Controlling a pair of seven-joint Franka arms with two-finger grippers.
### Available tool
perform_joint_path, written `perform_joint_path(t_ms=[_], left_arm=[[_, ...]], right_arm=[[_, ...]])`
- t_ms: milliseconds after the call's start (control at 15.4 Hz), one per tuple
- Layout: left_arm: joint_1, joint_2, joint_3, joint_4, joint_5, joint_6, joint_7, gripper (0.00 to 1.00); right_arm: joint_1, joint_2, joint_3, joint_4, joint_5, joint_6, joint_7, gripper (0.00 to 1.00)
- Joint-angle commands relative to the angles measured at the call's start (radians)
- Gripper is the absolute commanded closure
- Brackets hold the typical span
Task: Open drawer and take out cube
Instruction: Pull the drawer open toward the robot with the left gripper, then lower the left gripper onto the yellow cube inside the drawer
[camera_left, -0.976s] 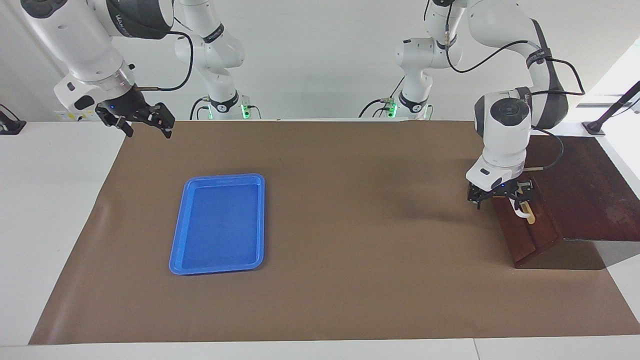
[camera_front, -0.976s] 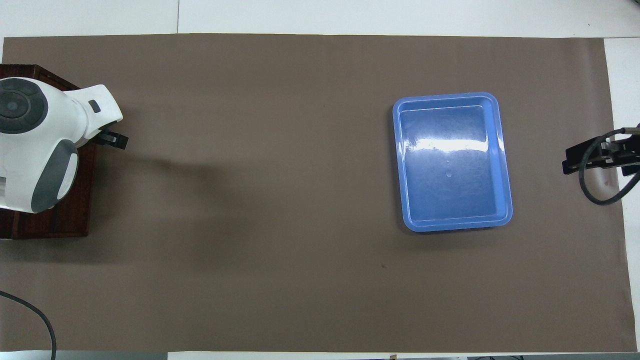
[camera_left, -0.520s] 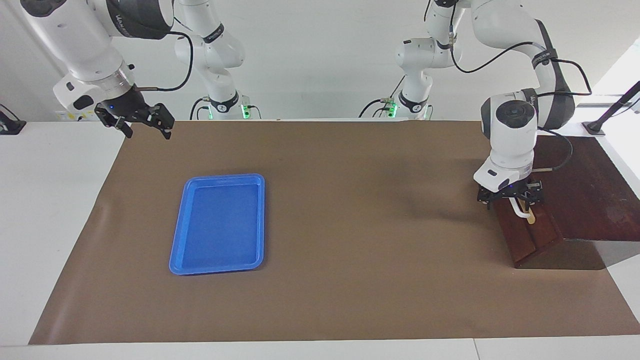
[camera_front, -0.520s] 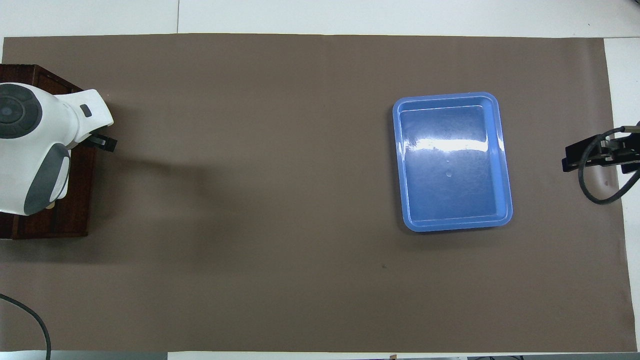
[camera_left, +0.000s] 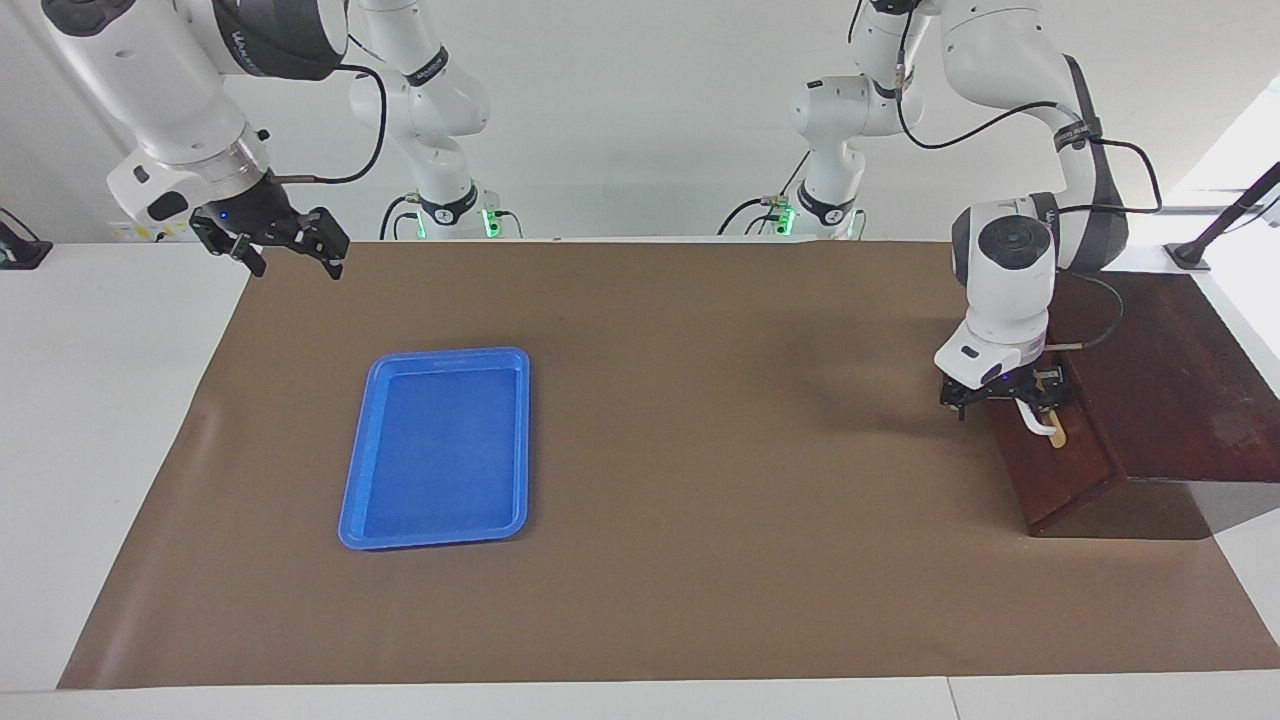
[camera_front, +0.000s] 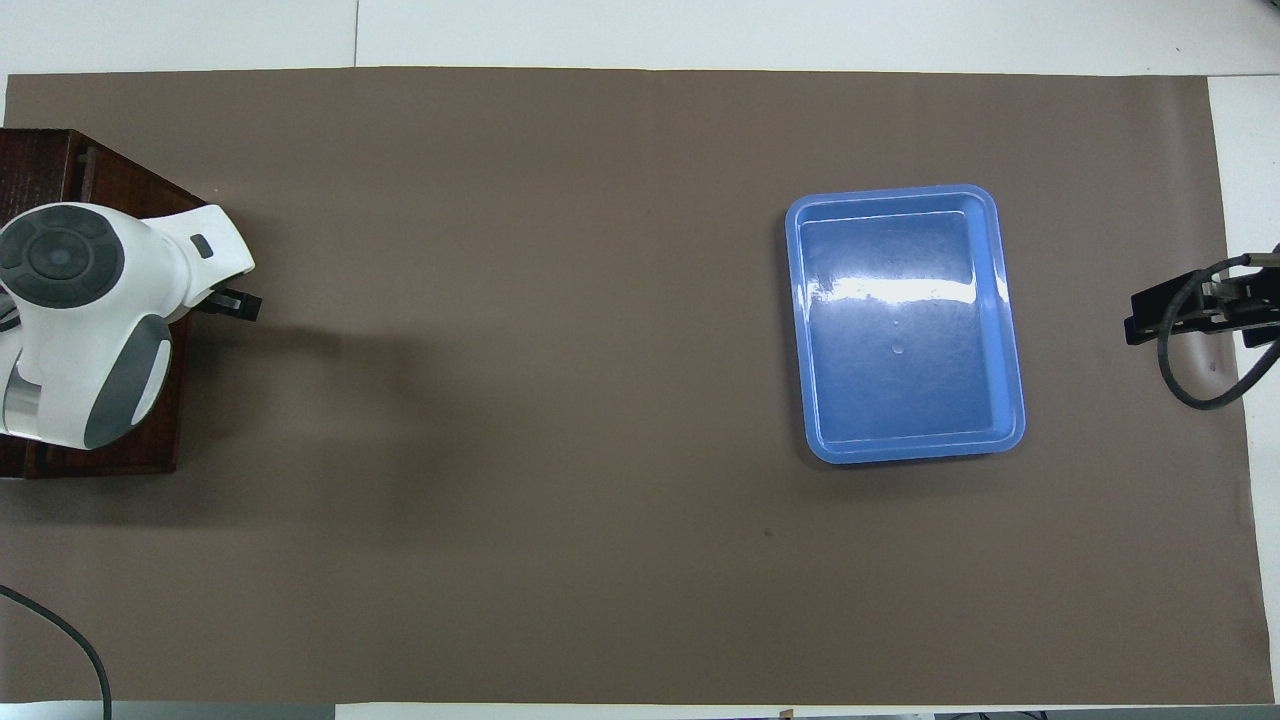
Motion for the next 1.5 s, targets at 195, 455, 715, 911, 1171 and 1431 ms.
perform_joint_path(t_ms=[195, 455, 715, 911, 1171, 1431], left_arm=[[-0.231, -0.009, 0.003, -0.019, -0.135, -0.01, -0.307, 0.0], [-0.247, -0.009, 0.003, -0.014, -0.177, -0.021, -0.321, 0.0], [-0.236, 0.048, 0.004, 0.258, -0.285, -0.29, -0.323, 0.0], [-0.183, 0.071, 0.023, 0.441, -0.371, -0.456, -0.331, 0.0], [-0.061, 0.025, 0.024, 0.439, -0.425, -0.47, -0.343, 0.0], [0.012, -0.027, 0.024, 0.336, -0.425, -0.449, -0.583, 0.0]], right_arm=[[-0.039, -0.012, 0.004, -0.019, -0.001, 0.034, -0.06, 0.0], [-0.039, -0.012, 0.004, -0.019, -0.001, 0.033, -0.071, 0.0], [-0.037, -0.012, 0.004, -0.021, -0.001, 0.034, -0.08, 0.0], [-0.034, -0.013, 0.006, -0.024, -0.004, 0.034, -0.088, 0.0], [-0.036, -0.013, 0.004, -0.022, -0.004, 0.034, -0.083, 0.0], [-0.037, -0.015, 0.004, -0.025, -0.004, 0.023, -0.075, 0.0]])
